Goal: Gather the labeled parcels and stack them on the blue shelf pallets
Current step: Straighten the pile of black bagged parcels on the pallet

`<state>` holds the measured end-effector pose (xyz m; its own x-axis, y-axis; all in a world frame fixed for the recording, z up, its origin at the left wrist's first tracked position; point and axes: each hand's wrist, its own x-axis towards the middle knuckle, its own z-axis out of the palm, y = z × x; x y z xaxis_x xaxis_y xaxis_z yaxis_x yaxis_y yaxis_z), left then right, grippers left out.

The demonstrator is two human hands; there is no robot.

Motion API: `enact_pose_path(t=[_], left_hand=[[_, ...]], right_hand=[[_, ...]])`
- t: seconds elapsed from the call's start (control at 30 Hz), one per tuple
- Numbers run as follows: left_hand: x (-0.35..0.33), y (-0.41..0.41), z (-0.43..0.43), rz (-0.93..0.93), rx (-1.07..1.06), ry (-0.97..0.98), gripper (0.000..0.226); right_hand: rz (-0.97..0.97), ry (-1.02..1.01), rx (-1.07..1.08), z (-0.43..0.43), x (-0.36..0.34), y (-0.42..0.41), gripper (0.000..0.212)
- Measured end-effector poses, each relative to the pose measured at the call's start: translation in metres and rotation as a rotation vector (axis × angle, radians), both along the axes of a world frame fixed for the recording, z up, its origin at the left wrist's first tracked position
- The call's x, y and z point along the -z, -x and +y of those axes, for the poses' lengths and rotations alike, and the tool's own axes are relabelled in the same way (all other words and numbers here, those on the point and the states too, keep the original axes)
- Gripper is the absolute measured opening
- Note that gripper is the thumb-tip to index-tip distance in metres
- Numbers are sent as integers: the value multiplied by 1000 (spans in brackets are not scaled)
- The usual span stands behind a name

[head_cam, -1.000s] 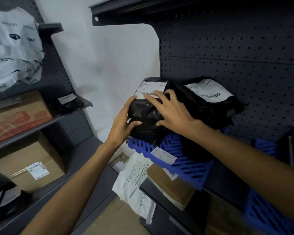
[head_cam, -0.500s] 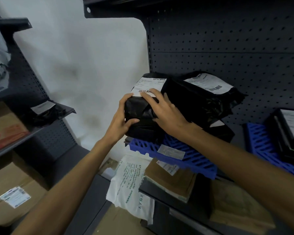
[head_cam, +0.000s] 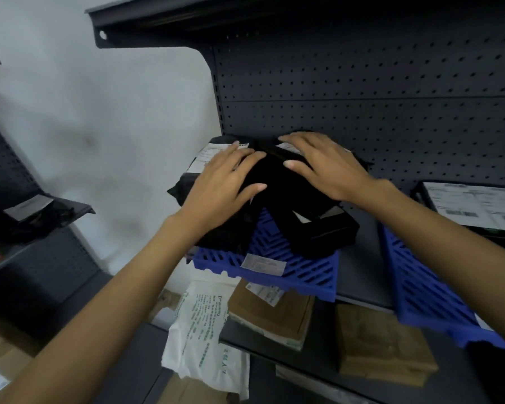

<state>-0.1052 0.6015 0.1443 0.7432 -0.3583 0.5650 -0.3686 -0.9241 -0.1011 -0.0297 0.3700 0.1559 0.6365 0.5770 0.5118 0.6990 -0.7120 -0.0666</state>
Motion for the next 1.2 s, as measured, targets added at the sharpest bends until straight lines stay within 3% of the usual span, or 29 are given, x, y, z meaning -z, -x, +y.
enact_pose_path(t=[0.2, 0.4, 0.6, 0.77, 1.03, 1.1, 1.2], left_hand=[[15, -30, -89, 47, -7, -14, 65], [43, -46, -131, 114, -184, 59, 73], [67, -39, -145, 197, -33, 581, 72], [63, -42, -149, 148, -1, 716, 69], [64, -8, -126, 101, 61, 599, 68], [77, 0, -132, 126, 45, 579, 80], [99, 5, -146, 87, -78, 512, 121]], right_hand=[[105, 44, 153, -75, 16, -31, 54], [463, -54, -11, -106, 37, -57, 62], [729, -239, -206, -98, 48, -67, 71], [672, -275, -225, -90, 52, -67, 76], [534, -168, -294, -102, 51, -33, 91], [554, -175, -289, -107, 65, -20, 105], [510, -248, -224, -101, 77, -9, 127]])
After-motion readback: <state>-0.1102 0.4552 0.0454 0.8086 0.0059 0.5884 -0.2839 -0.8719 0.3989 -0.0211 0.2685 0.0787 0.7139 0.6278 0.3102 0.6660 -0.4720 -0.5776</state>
